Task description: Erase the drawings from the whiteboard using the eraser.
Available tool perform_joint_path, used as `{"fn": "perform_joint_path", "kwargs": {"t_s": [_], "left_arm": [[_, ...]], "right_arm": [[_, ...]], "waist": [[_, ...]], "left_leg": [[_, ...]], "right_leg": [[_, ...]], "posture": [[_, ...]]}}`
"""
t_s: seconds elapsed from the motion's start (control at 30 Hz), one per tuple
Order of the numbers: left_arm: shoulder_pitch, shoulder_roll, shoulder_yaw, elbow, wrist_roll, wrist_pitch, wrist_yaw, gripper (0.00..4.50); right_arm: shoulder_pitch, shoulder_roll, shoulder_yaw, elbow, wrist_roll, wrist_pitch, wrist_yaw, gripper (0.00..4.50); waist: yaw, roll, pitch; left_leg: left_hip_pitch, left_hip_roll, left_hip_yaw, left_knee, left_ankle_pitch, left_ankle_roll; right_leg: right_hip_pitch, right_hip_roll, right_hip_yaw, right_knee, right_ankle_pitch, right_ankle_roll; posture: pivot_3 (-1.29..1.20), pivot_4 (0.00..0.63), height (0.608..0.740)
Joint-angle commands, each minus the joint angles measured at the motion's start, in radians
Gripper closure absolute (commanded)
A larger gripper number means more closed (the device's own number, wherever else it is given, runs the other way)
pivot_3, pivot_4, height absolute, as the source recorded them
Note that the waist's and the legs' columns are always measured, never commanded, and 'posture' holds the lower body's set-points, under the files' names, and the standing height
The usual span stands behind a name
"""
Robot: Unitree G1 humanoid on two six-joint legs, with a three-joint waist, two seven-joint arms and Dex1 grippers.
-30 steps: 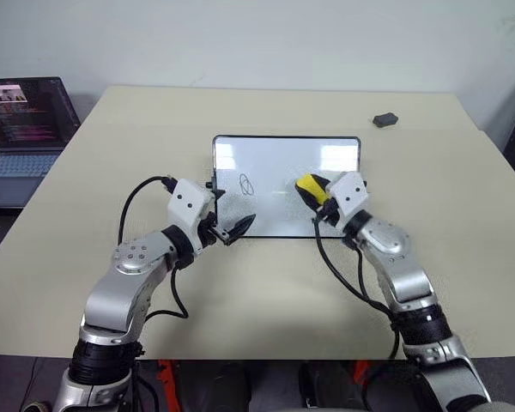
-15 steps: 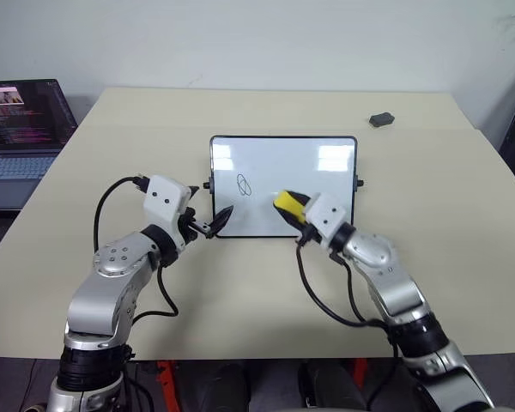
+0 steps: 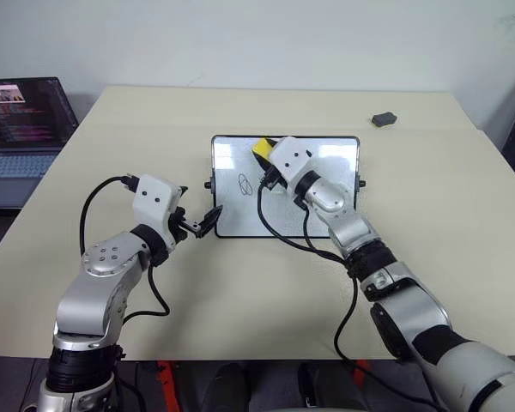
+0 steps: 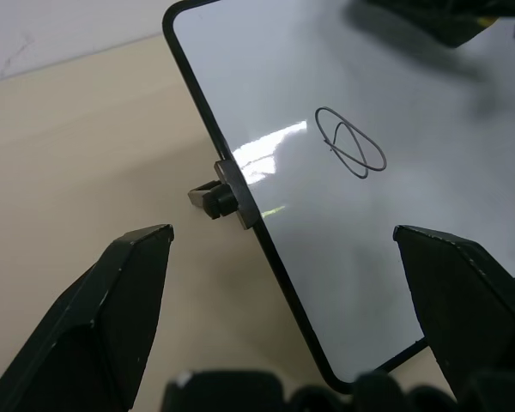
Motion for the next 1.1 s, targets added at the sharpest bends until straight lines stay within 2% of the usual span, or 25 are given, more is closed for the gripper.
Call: {"fn": "perform_joint_path", "kwargs": {"t_s": [0.03,0.27,0.57,0.7,0.8,0.93,1.1], "left_arm": [[-0.013,0.01,0.005,-0.032,-0.003,0.001,-0.001,0.0],[-0.012,0.01,0.001,-0.045,-0.008,0.009,-0.004,0.0],[-0.021,0.019,-0.006,-0.027,-0.001,0.008,-0.015,0.0],[-0.026,0.02,-0.01,-0.02,0.002,0.006,-0.018,0.0],[-0.029,0.017,-0.015,-0.018,0.004,0.005,-0.02,0.0],[-0.029,0.013,-0.023,-0.021,0.003,0.004,-0.021,0.0],[-0.027,0.01,-0.03,-0.025,0.002,0.004,-0.021,0.0]], "right_arm": [[-0.027,0.025,0.008,0.094,-0.026,-0.017,-0.005,3.34],[0.076,0.015,0.105,0.122,-0.109,0.067,0.101,3.34],[0.172,-0.032,0.193,-0.017,-0.17,0.142,0.221,3.34],[0.164,-0.033,0.167,-0.1,-0.151,0.051,0.191,3.34],[0.095,-0.014,0.107,-0.149,-0.14,-0.054,0.062,3.34],[0.022,0.007,0.059,-0.113,-0.145,-0.062,-0.058,3.34],[-0.052,0.031,0.056,-0.015,-0.16,-0.039,-0.099,3.34]], "waist": [[0.0,0.0,0.0],[-0.001,0.0,-0.002],[-0.004,0.001,-0.004],[-0.001,0.0,-0.003],[0.0,0.001,0.0],[0.0,0.001,0.0],[-0.003,0.0,-0.001]], "left_leg": [[0.0,0.0,0.0,0.0,0.0,0.0],[0.005,0.0,0.0,0.0,0.0,0.0],[0.018,0.0,-0.001,0.001,0.001,0.001],[0.022,0.0,-0.001,0.001,0.001,0.001],[0.018,0.0,-0.001,0.001,0.001,0.001],[0.0,0.0,-0.001,0.002,0.002,-0.001],[-0.016,0.001,0.001,0.001,0.003,-0.004]], "right_leg": [[0.0,0.0,0.0,0.0,0.0,0.0],[0.003,0.0,0.0,0.003,0.0,0.0],[0.016,0.0,0.0,0.003,0.002,-0.001],[0.019,0.001,0.0,0.002,0.001,-0.001],[0.016,0.001,0.0,0.002,0.002,-0.001],[-0.002,0.001,-0.001,0.004,0.003,-0.001],[-0.018,0.001,0.0,0.002,0.003,-0.001]], "posture": [[0.0,0.15,0.74],[0.0,0.15,0.74],[0.0,0.15,0.74],[0.0,0.15,0.74],[0.0,0.15,0.74],[0.0,0.15,0.74],[0.0,0.15,0.74]]}}
